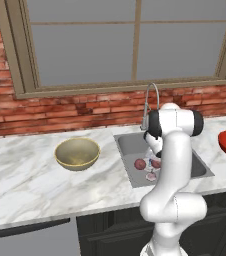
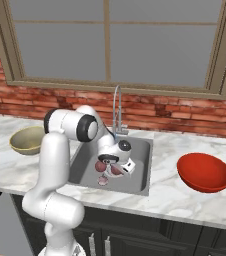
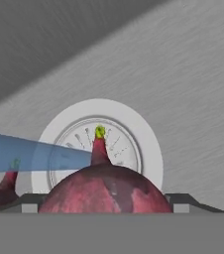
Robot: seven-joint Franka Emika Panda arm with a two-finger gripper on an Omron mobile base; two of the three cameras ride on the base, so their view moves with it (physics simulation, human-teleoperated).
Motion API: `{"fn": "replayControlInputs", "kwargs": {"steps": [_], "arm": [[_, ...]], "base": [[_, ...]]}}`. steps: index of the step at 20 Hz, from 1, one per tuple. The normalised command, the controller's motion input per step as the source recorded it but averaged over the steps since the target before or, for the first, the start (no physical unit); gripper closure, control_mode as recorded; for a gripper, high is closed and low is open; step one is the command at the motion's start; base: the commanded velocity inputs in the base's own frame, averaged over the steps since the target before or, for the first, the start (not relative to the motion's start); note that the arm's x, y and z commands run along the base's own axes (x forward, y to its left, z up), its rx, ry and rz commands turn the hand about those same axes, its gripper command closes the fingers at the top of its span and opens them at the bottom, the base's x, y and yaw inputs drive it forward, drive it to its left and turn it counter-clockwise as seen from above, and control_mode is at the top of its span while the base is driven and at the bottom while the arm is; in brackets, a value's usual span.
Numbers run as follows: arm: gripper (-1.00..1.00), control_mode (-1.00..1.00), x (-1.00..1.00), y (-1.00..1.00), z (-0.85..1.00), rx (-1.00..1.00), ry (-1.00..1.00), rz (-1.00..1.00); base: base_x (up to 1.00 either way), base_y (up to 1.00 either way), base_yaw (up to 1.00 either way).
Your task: Pick the onions from the sink and place them in one bowl. Place the garlic in the other bowl. Then turn off the sink faucet.
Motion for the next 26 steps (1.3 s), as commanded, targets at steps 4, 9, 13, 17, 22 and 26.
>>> {"fn": "replayControlInputs", "kwargs": {"steps": [4,9,13,17,22,26], "arm": [[1.0,-1.0,0.0,-0.05,0.47,0.0,0.0,0.0],[1.0,-1.0,-0.15,-0.01,0.37,0.0,-0.05,0.0],[1.0,-1.0,-0.27,-0.04,0.33,0.0,-0.08,0.0],[1.0,-1.0,-0.22,-0.09,0.33,0.0,-0.08,0.0],[1.0,-1.0,-0.19,-0.09,0.42,0.0,-0.03,0.0],[1.0,-1.0,-0.07,-0.05,0.49,0.0,0.0,0.0]], "base": [[0.0,0.0,0.0],[0.0,0.0,0.0],[0.0,0.0,0.0],[0.0,0.0,0.0],[0.0,0.0,0.0],[0.0,0.0,0.0]]}}
